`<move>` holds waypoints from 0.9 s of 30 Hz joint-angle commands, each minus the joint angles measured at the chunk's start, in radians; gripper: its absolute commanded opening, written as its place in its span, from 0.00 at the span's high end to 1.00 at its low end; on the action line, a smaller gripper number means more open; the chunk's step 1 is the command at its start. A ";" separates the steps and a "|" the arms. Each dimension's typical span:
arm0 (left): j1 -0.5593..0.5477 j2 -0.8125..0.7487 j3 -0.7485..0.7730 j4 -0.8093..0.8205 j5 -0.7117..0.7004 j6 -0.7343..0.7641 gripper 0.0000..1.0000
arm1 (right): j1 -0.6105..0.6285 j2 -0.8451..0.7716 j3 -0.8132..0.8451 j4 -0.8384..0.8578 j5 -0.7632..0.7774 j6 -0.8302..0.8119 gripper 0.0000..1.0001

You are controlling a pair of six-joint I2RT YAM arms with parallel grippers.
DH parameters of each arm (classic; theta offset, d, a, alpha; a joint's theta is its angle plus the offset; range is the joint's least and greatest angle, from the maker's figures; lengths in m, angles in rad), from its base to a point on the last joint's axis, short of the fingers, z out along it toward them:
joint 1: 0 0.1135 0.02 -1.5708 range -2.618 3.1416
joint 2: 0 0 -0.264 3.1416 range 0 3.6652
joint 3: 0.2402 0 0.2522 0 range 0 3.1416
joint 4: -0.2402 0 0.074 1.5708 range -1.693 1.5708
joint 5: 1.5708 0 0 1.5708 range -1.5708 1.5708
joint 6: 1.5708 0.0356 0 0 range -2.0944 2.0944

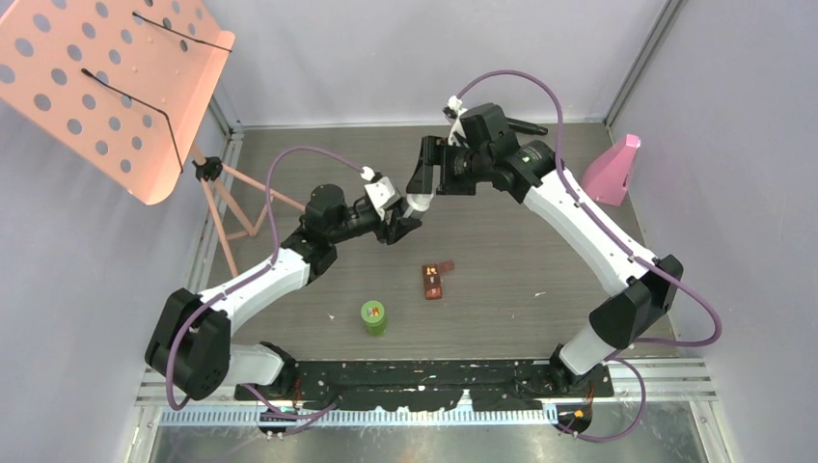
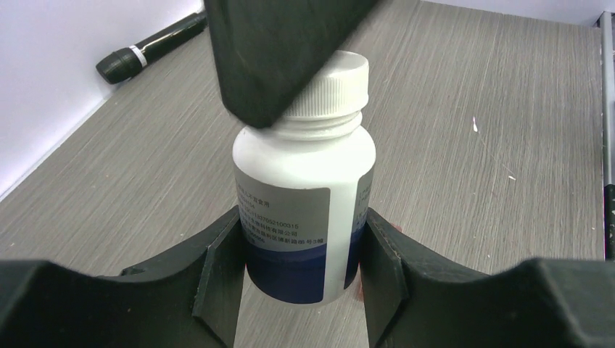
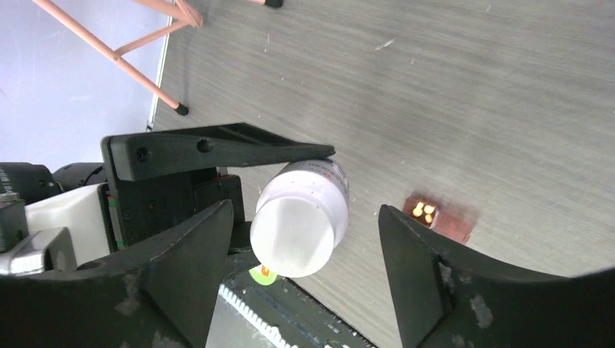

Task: Sort the pills into containers
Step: Screw the lid of the pill bottle onto the pill bottle.

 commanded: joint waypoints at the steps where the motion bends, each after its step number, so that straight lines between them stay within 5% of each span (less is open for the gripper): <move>1: 0.004 0.005 -0.029 0.136 0.009 -0.037 1.00 | -0.049 -0.075 0.111 0.053 -0.013 -0.078 0.13; 4: 0.003 0.009 -0.028 0.152 0.023 -0.056 1.00 | -0.092 -0.084 0.160 0.052 -0.086 -0.161 0.02; 7: 0.004 0.006 -0.018 0.155 0.050 -0.068 1.00 | -0.119 -0.103 0.160 0.061 -0.276 -0.280 0.00; 12: 0.005 -0.017 -0.002 0.136 0.119 -0.074 1.00 | -0.123 -0.121 0.137 -0.057 -0.562 -0.695 0.00; 19: 0.005 -0.038 0.018 0.096 0.217 -0.060 1.00 | -0.080 -0.072 0.173 -0.280 -0.489 -1.011 0.00; 27: 0.005 -0.043 0.066 -0.031 0.280 0.007 1.00 | -0.062 -0.028 0.146 -0.283 -0.457 -1.055 0.01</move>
